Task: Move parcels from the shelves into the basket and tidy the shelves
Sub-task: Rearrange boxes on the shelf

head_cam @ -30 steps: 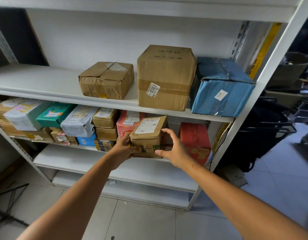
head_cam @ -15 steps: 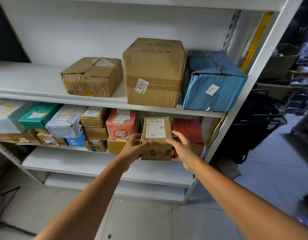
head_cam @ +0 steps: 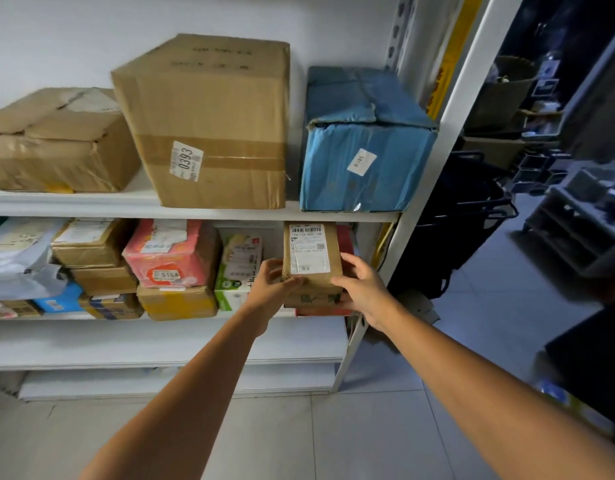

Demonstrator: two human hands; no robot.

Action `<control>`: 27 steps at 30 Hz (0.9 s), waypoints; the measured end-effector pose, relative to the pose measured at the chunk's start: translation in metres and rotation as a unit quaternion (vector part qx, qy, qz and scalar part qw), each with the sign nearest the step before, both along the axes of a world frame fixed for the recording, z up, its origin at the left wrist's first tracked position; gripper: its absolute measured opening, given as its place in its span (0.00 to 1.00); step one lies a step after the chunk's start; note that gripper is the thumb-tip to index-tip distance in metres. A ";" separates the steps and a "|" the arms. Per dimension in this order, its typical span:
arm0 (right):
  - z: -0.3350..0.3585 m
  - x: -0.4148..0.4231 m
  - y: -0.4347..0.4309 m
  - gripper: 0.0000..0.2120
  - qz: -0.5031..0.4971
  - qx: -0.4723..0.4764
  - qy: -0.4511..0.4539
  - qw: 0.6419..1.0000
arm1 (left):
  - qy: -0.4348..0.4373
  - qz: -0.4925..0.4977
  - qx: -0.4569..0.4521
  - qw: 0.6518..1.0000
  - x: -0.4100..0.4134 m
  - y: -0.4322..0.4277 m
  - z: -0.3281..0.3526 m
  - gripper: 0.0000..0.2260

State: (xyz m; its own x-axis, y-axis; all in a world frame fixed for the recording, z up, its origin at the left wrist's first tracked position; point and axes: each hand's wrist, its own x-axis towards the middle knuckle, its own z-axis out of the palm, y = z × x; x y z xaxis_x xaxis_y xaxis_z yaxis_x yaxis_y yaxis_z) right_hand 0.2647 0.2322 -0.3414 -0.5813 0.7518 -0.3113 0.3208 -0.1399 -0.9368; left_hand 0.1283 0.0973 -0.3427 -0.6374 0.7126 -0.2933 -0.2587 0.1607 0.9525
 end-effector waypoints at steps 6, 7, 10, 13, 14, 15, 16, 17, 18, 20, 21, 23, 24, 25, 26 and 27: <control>-0.023 0.002 0.044 0.34 -0.023 -0.009 -0.018 1.000 | -0.012 -0.018 0.001 1.000 0.007 0.042 -0.016 0.24; -0.028 0.003 0.049 0.34 -0.027 -0.009 -0.017 0.999 | -0.014 -0.023 0.003 1.000 0.008 0.046 -0.016 0.24; -0.030 0.001 0.058 0.32 -0.037 -0.004 -0.005 0.999 | 0.000 -0.035 0.006 0.999 0.004 0.057 -0.019 0.24; -0.025 -0.003 0.066 0.30 -0.040 -0.008 0.005 0.999 | 0.001 -0.039 0.006 0.999 0.000 0.066 -0.018 0.24; -0.024 -0.004 0.068 0.29 -0.043 -0.008 0.006 0.999 | 0.001 -0.043 0.006 0.999 -0.001 0.068 -0.018 0.24; -0.023 -0.003 0.070 0.28 -0.047 -0.006 0.004 0.999 | 0.002 -0.046 0.005 0.999 0.000 0.070 -0.017 0.24; -0.021 -0.003 0.071 0.28 -0.050 -0.005 0.001 0.999 | 0.006 -0.051 0.001 0.999 0.000 0.070 -0.017 0.24; -0.019 -0.004 0.070 0.27 -0.048 -0.001 -0.001 0.999 | 0.015 -0.055 -0.005 0.998 -0.001 0.070 -0.017 0.25; -0.016 -0.004 0.069 0.27 -0.043 0.008 -0.008 0.999 | 0.029 -0.060 -0.014 0.998 -0.002 0.069 -0.017 0.25; -0.008 -0.003 0.064 0.27 -0.018 0.049 -0.031 0.998 | 0.061 -0.076 -0.039 0.994 -0.007 0.064 -0.017 0.27; -0.004 -0.002 0.063 0.27 -0.001 0.082 -0.052 0.995 | 0.081 -0.088 -0.057 0.991 -0.009 0.060 -0.016 0.27; 0.005 0.002 0.058 0.28 0.040 0.171 -0.121 0.977 | 0.141 -0.110 -0.103 0.978 -0.013 0.049 -0.015 0.24; 0.009 0.003 0.054 0.29 0.062 0.219 -0.160 0.960 | 0.175 -0.120 -0.125 0.969 -0.015 0.043 -0.015 0.23; 0.013 0.005 0.049 0.29 0.084 0.267 -0.197 0.940 | 0.207 -0.128 -0.144 0.959 -0.018 0.035 -0.015 0.22; 0.016 0.005 0.044 0.28 0.102 0.306 -0.228 0.918 | 0.234 -0.134 -0.158 0.950 -0.020 0.025 -0.016 0.21; 0.019 0.006 0.036 0.26 0.111 0.334 -0.253 0.901 | 0.254 -0.137 -0.170 0.942 -0.021 0.014 -0.015 0.21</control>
